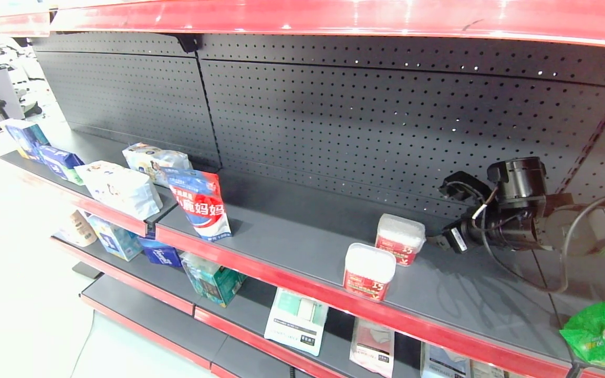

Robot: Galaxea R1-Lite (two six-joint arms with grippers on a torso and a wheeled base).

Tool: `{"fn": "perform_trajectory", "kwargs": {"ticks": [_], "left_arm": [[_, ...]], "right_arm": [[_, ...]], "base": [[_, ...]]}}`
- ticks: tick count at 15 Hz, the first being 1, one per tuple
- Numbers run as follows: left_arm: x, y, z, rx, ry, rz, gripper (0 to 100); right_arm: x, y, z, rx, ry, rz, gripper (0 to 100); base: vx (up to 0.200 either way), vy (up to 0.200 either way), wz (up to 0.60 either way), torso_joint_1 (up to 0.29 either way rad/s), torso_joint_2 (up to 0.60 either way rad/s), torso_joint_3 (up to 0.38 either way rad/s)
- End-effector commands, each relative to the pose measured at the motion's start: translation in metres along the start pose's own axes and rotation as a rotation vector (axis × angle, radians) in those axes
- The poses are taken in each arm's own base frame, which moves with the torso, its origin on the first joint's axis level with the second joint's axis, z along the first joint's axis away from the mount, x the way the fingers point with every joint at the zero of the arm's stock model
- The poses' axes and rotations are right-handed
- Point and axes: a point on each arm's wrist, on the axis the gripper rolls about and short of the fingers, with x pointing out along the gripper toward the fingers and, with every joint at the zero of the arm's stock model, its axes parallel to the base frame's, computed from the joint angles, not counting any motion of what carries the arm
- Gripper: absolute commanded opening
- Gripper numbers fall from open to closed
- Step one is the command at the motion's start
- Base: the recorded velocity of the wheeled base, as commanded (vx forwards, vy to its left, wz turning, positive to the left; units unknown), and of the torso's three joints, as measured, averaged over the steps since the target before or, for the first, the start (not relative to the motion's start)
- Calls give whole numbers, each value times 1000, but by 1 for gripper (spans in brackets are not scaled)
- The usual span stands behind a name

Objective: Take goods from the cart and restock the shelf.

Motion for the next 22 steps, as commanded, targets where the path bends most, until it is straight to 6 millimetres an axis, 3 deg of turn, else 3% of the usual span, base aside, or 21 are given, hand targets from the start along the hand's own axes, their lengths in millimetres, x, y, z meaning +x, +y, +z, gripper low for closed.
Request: {"fn": "perform_trajectory", "kwargs": {"ticks": [1, 8, 13, 17, 19, 22], "left_arm": [[0, 0, 0, -1, -1, 1, 100], [0, 0, 0, -1, -1, 1, 100], [0, 0, 0, -1, -1, 1, 100], [0, 0, 0, -1, -1, 1, 100], [0, 0, 0, -1, -1, 1, 100], [0, 0, 0, -1, -1, 1, 100]], "right_arm": [[1, 1, 3, -5, -7, 1, 100], [4, 6, 8, -14, -18, 11, 100], [-2, -1, 5, 10, -10, -24, 100], [-34, -12, -3, 92, -2, -148, 100], [-60, -17, -16, 127, 0, -191, 100], [-115, -20, -34, 259, -63, -297, 100]], "base": [[0, 0, 0, 0, 0, 0], [0, 0, 0, 0, 0, 0], [0, 0, 0, 0, 0, 0], [0, 0, 0, 0, 0, 0], [0, 0, 0, 0, 0, 0], [0, 0, 0, 0, 0, 0]]}}
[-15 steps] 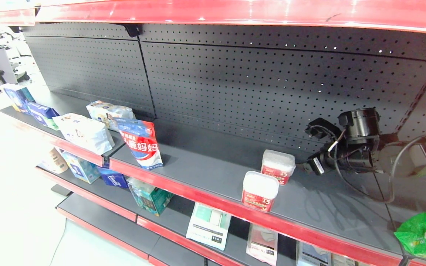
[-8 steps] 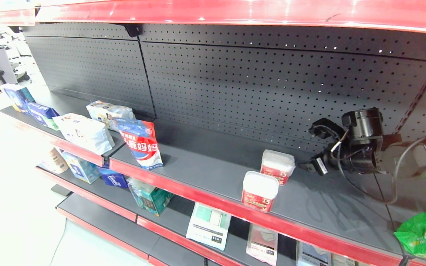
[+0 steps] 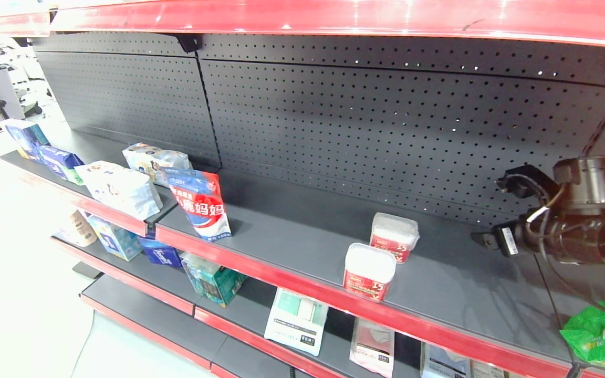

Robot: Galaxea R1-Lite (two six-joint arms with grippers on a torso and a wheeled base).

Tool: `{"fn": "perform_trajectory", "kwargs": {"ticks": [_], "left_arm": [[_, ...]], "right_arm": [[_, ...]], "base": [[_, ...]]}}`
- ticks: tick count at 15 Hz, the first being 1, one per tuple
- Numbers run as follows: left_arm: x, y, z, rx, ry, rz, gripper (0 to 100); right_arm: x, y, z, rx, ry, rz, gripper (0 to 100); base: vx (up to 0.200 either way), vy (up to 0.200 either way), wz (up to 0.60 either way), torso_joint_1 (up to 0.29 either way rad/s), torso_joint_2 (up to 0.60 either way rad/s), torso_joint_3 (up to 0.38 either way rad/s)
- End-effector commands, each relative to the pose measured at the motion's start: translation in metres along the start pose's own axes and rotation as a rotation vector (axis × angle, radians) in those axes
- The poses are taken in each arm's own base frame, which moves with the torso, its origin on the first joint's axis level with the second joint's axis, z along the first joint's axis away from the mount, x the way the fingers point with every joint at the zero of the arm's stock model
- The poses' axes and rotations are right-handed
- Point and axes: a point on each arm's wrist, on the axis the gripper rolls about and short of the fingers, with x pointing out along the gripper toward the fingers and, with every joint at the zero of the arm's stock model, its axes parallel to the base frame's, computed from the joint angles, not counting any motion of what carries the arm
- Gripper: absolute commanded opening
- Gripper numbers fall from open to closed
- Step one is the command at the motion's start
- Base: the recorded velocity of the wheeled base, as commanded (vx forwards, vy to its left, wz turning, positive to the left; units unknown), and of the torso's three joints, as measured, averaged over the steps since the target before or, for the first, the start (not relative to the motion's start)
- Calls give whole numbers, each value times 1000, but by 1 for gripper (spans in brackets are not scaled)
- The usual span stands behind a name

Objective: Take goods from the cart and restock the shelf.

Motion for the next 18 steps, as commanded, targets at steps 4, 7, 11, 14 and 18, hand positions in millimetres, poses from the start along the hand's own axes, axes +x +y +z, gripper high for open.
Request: {"fn": "perform_trajectory", "kwargs": {"ticks": [4, 7, 11, 14, 18], "left_arm": [[0, 0, 0, -1, -1, 0, 100], [0, 0, 0, -1, -1, 0, 100], [0, 0, 0, -1, -1, 0, 100], [0, 0, 0, -1, -1, 0, 100], [0, 0, 0, -1, -1, 0, 100]], "right_arm": [[-102, -16, -48, 199, -140, -138, 100], [-150, -20, -102, 262, -226, -229, 100], [-190, -2, -152, 260, -465, -128, 100], [-200, 13, -196, 254, -578, -108, 100], [-195, 22, -224, 269, -546, -145, 100]], "base": [[0, 0, 0, 0, 0, 0], [0, 0, 0, 0, 0, 0], [0, 0, 0, 0, 0, 0], [0, 0, 0, 0, 0, 0], [0, 0, 0, 0, 0, 0]]}}
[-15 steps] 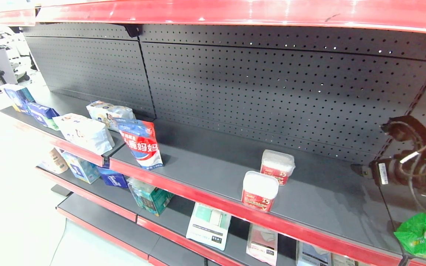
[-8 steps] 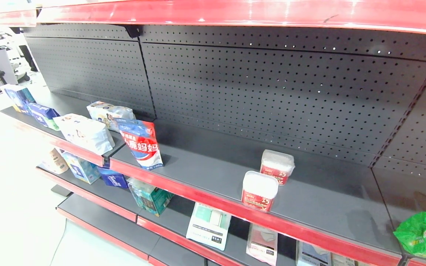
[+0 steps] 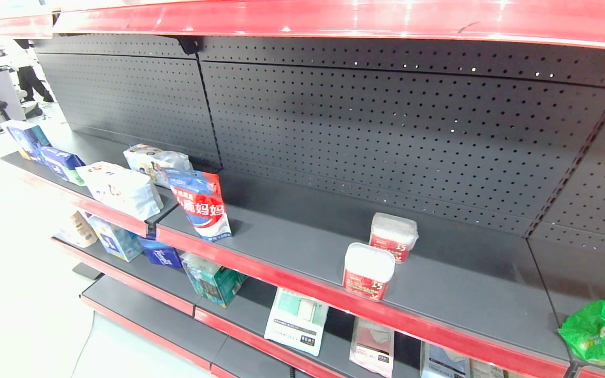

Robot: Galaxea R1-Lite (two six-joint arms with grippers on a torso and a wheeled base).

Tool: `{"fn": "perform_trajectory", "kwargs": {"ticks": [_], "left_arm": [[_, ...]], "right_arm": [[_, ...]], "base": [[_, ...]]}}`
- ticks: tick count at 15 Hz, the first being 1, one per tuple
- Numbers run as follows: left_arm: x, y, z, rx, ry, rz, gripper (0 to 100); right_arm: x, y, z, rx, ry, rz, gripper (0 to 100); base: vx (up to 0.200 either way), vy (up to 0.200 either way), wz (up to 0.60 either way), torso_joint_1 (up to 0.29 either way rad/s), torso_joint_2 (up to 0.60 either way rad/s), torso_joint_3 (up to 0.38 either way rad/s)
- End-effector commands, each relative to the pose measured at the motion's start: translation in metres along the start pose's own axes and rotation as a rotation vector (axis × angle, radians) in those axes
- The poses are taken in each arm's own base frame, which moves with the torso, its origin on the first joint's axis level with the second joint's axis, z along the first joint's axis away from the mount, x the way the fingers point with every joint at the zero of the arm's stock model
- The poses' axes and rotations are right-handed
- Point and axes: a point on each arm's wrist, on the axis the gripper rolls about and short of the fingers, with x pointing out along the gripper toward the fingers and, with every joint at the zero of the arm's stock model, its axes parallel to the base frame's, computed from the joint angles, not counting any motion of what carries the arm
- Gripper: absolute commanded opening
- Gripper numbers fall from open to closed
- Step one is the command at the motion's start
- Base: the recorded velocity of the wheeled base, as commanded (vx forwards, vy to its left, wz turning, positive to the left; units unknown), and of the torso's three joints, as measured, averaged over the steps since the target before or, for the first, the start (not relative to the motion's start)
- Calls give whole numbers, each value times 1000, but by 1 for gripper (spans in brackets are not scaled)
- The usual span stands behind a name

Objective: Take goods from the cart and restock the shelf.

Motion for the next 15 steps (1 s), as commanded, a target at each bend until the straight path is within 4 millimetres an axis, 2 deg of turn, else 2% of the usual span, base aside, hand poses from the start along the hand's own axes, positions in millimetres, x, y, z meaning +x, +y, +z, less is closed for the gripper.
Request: {"fn": "perform_trajectory", "kwargs": {"ticks": [1, 3, 9, 10, 15], "left_arm": [[0, 0, 0, -1, -1, 1, 100], [0, 0, 0, -1, -1, 1, 100], [0, 0, 0, 25, -1, -7, 100], [0, -1, -1, 47, 4, -38, 100], [0, -1, 0, 47, 2, -38, 100]], "right_arm": [[-8, 1, -19, 9, -26, -9, 100], [-9, -1, -19, -2, -54, 116, 100], [-9, 0, -19, -1, -65, 181, 100], [-10, 3, -18, -15, -75, 332, 100], [-13, 2, -19, 68, -9, 237, 100]], "base": [[0, 0, 0, 0, 0, 0], [0, 0, 0, 0, 0, 0], [0, 0, 0, 0, 0, 0], [0, 0, 0, 0, 0, 0], [0, 0, 0, 0, 0, 0]]}}
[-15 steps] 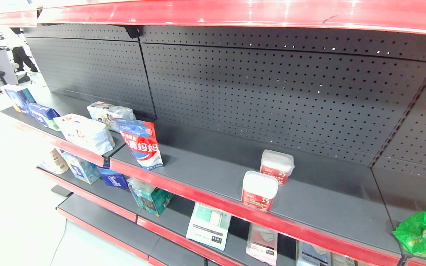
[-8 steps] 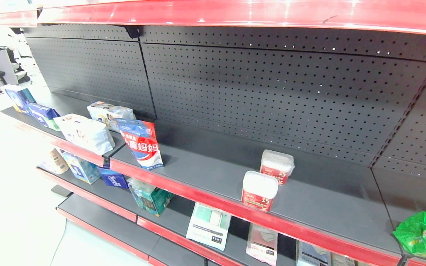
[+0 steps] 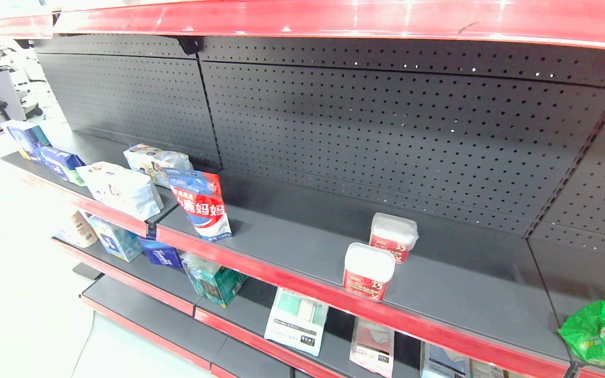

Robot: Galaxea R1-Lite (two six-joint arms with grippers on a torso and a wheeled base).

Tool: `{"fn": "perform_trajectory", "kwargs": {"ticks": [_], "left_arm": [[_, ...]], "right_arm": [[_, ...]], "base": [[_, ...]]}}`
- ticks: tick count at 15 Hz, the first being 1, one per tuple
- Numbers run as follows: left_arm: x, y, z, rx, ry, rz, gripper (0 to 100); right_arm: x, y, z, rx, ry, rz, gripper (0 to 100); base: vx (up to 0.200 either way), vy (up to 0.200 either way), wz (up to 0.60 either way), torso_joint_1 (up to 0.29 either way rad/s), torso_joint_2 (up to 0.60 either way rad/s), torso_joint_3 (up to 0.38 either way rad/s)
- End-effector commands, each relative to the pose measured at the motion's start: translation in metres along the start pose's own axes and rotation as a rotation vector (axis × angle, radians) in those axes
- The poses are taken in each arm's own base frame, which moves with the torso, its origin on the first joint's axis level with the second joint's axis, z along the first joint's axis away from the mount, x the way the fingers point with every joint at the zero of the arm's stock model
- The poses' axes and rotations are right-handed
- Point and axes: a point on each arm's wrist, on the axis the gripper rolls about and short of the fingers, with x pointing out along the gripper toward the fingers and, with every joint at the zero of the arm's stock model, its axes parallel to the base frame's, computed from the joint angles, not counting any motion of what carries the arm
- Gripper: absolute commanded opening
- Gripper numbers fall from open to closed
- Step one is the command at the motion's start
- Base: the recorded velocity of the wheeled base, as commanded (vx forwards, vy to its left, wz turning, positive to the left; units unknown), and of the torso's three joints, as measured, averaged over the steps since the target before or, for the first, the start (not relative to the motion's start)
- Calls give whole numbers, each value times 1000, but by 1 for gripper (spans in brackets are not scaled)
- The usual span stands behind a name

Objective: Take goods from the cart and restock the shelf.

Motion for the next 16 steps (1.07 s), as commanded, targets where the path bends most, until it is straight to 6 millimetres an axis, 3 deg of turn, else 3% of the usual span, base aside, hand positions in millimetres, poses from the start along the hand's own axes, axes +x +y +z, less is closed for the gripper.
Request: {"fn": "perform_trajectory", "kwargs": {"ticks": [1, 4, 16], "left_arm": [[0, 0, 0, 0, -2, 1, 100], [0, 0, 0, -2, -1, -1, 100], [0, 0, 0, -5, -2, -1, 100]], "right_arm": [[0, 0, 1, 0, 3, -25, 100], [1, -1, -6, 4, -11, -119, 100], [-3, -1, -8, 32, -73, -99, 100]], "base": [[0, 0, 0, 0, 0, 0], [0, 0, 0, 0, 0, 0], [0, 0, -50, 1, 0, 1]]}}
